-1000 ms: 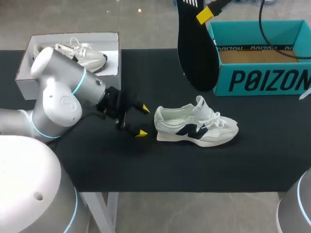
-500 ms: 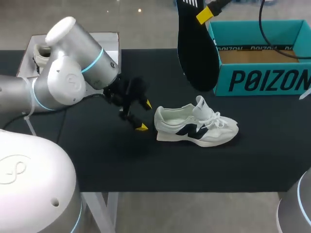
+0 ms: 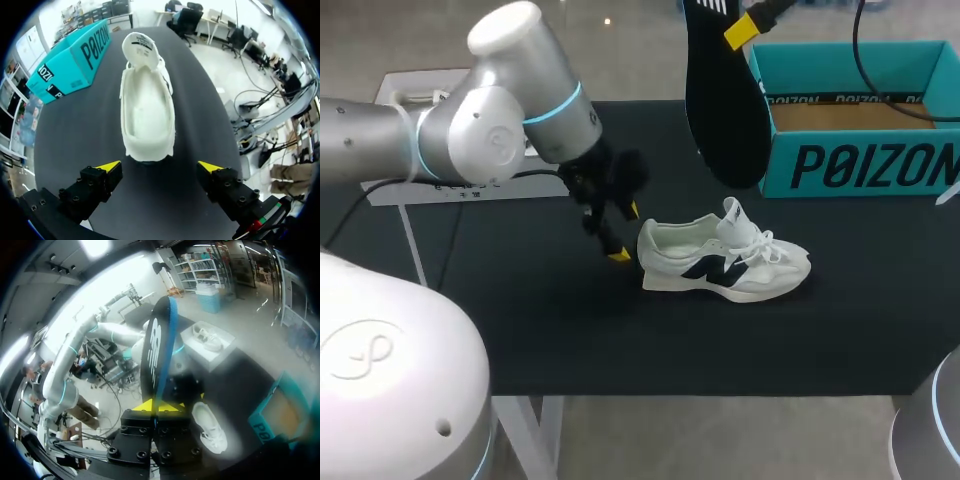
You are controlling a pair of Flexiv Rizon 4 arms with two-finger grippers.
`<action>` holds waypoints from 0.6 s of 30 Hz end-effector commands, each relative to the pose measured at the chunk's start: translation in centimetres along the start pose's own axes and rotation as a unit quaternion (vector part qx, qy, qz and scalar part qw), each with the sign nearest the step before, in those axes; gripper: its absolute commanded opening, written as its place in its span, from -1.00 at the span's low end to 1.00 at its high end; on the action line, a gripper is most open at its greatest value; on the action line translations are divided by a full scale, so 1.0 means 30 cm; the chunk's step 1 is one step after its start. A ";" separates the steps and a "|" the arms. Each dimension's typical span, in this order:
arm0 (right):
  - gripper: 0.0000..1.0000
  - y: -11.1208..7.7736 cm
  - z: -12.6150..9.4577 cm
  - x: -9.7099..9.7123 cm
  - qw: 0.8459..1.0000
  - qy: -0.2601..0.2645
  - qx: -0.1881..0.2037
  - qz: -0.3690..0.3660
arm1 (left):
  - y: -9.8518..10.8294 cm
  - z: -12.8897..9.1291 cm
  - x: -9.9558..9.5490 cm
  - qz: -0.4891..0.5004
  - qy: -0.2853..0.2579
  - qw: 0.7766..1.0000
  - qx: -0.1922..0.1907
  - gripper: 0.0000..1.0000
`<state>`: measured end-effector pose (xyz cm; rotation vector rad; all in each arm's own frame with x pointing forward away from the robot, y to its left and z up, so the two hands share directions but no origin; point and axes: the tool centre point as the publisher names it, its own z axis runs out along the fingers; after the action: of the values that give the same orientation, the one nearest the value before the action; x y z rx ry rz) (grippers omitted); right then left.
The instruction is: Take the shoe out of the shoebox, open the shoe tongue, remove and reinsert the insole, then place the shoe into the shoebox
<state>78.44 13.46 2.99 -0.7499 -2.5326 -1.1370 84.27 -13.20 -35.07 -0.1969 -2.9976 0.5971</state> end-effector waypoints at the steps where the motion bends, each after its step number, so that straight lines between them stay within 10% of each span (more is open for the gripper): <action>1: -1.00 -0.003 -0.009 0.006 1.000 0.001 -0.001 0.001 | -0.008 -0.004 0.006 0.000 -0.002 0.999 -0.037 1.00; 18: -1.00 -0.062 -0.139 0.159 1.000 -0.017 -0.023 -0.006 | -0.008 -0.004 0.006 0.000 -0.002 0.999 -0.037 1.00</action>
<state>74.31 11.25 6.94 -0.7744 -2.5509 -1.1717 84.10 -13.37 -34.87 -0.1989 -3.0241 0.4907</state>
